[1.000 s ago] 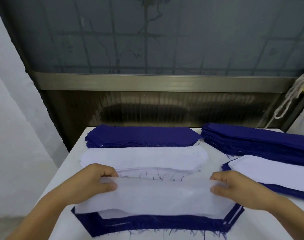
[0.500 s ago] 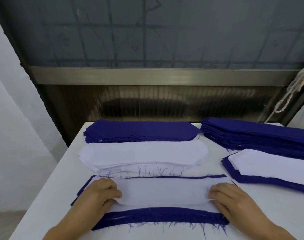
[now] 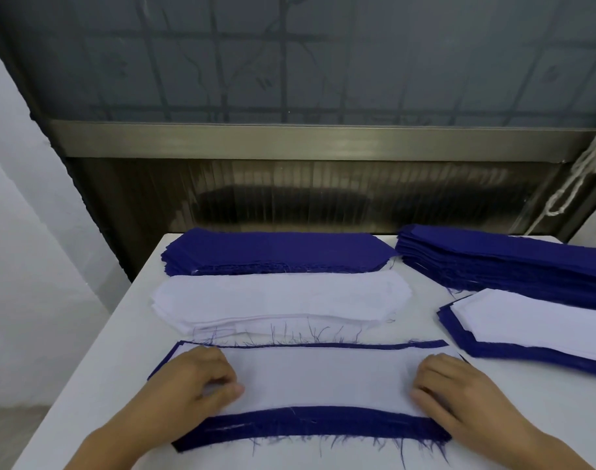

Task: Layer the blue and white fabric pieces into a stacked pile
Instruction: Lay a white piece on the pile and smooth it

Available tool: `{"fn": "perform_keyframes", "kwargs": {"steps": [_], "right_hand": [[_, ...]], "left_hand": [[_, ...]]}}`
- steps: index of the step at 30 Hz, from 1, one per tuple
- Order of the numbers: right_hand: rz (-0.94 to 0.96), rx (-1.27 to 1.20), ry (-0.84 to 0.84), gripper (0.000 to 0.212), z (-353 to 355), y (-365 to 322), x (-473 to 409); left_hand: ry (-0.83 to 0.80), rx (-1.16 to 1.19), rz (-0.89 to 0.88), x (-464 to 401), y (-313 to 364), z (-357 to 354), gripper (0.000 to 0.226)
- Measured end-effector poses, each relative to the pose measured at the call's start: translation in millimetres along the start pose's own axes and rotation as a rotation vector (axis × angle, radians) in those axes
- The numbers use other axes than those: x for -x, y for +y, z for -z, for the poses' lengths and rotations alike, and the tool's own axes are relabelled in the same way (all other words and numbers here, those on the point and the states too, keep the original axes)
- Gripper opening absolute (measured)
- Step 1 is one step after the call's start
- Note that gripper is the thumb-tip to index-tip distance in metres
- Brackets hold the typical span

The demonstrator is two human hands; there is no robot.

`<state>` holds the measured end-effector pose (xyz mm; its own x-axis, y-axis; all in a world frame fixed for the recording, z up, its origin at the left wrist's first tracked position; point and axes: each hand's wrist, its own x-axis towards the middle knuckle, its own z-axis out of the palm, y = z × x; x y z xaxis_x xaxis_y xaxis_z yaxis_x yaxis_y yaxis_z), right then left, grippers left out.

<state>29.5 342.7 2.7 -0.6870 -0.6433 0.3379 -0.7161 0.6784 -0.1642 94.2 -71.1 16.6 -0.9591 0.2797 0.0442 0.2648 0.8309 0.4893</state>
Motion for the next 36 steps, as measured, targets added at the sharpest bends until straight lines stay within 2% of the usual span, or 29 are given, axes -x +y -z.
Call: {"fn": "perform_keyframes", "kwargs": {"steps": [2,6,8,11,16,22,28,31,34,36], "right_hand": [[-0.055,0.034,-0.058,0.02,4,7,-4],[-0.198,0.036,-0.12,0.028,14,22,-18],[-0.238,-0.056,-0.084,0.021,13,27,-39],[-0.267,-0.163,-0.014,0.006,3,36,-90],[-0.355,-0.173,0.031,0.008,-24,62,-178],[-0.388,-0.097,-0.165,0.01,-46,86,-221],[-0.342,-0.134,-0.157,0.01,-50,95,-226],[-0.365,-0.165,-0.194,0.013,-50,99,-234],[-0.407,-0.196,-0.235,0.025,-51,103,-243],[-0.423,-0.163,-0.263,0.03,-52,103,-248]], "left_hand": [[-0.009,-0.067,0.034,-4,-5,2,0.014],[-0.021,-0.171,0.114,-18,-11,11,0.023],[0.063,-0.152,0.083,-38,-5,12,0.023],[0.182,-0.155,0.066,-84,7,11,0.007],[0.296,-0.078,0.084,-164,16,13,0.011],[0.197,0.025,0.202,-225,9,10,0.016],[0.067,0.044,0.24,-245,4,5,0.013],[0.051,0.052,0.269,-251,5,5,0.021],[0.029,0.002,0.3,-257,7,5,0.032],[0.03,-0.016,0.315,-261,7,4,0.03]]}}
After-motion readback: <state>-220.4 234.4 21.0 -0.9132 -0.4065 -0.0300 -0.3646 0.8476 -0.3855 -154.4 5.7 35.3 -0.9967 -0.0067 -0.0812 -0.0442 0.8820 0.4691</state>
